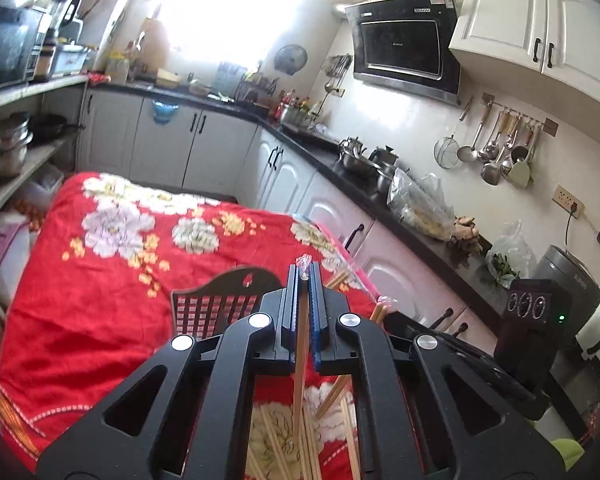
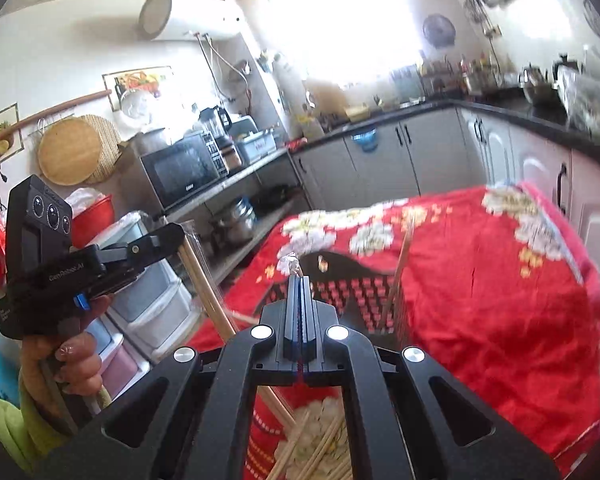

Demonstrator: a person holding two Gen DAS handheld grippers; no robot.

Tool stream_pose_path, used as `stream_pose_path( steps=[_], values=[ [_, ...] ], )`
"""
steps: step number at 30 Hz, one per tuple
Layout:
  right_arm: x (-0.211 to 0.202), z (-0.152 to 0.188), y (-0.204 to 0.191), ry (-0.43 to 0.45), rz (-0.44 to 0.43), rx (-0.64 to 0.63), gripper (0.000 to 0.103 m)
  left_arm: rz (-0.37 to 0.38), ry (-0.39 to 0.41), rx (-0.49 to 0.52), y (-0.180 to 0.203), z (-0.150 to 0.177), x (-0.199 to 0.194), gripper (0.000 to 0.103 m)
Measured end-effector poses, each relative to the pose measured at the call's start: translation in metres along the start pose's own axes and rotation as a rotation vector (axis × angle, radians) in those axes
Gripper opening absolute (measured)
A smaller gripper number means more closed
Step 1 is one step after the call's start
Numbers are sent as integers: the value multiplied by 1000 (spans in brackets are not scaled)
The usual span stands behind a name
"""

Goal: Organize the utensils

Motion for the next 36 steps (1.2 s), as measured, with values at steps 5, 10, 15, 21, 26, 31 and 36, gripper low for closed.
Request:
stream_pose_path(
  steps=[5, 10, 15, 21, 26, 31, 36],
  values=[
    [-4, -29, 1, 55, -5, -12, 1, -15, 30, 37, 8, -22, 4, 2],
    [-8, -60, -1, 117, -13, -25, 1, -52, 70, 58, 6, -44, 7, 2],
    [-9, -88, -1, 169, -12, -29, 1, -87, 116, 77, 4, -63, 8, 2],
    [-6, -114, 0, 214, -16, -33, 1, -160, 163, 108, -1, -79, 14, 2],
    [0, -126, -1, 235, -15, -42, 1, -188, 170, 108, -6, -82, 26, 2],
    [5, -129, 2, 242, -17, -35, 1, -202, 181, 103, -11, -82, 34, 2],
    [11, -124, 7, 233, -9, -28, 1, -201, 169, 90, -15, -73, 44, 2]
  ],
)
Point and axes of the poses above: each gripper's, at about its wrist camera, not at the fingertips, and x roughly the way its jaws point, y to its right, z to its underside, the point moved 10 cm from there along x, roughly the way its jaws point, and after that the axes turned 2 degrees about y, right-handed, at the moved point
